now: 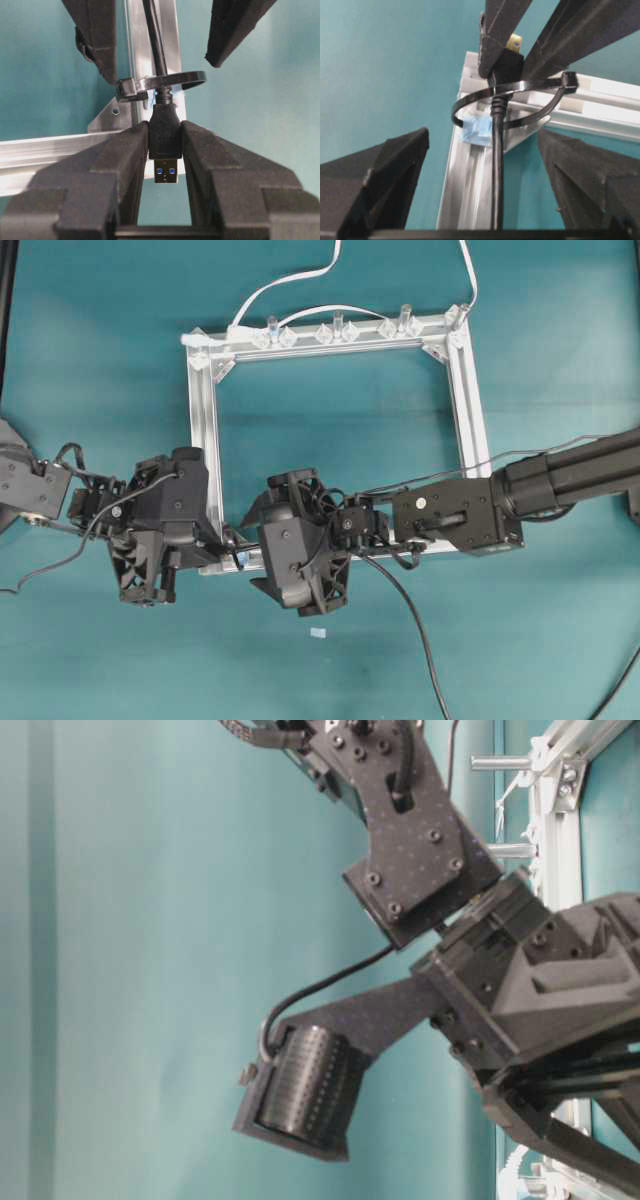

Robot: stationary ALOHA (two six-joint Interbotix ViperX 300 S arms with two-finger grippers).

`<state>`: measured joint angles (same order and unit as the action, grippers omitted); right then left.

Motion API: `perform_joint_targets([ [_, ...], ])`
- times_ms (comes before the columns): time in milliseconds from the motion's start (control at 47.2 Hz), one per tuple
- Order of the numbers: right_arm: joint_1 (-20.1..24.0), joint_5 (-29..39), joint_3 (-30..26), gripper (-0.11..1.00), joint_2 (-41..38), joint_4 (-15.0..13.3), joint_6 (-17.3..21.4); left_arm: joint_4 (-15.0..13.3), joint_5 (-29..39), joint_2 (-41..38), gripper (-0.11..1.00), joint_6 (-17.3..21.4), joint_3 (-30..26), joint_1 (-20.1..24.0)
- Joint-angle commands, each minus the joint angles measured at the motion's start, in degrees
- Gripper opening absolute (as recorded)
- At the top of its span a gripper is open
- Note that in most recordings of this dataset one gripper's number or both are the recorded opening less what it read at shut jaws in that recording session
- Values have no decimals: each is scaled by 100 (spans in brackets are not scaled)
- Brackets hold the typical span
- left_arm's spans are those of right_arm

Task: Insert the wire through the string loop located on the left side.
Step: 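Open the right gripper and pull the cable left through the loop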

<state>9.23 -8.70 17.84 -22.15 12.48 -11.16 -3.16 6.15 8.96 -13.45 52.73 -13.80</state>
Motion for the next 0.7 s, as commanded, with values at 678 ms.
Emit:
perform_joint_targets([
  [678, 18, -44, -53, 91, 132, -26, -26, -18, 879, 1151, 23, -334, 606, -290],
])
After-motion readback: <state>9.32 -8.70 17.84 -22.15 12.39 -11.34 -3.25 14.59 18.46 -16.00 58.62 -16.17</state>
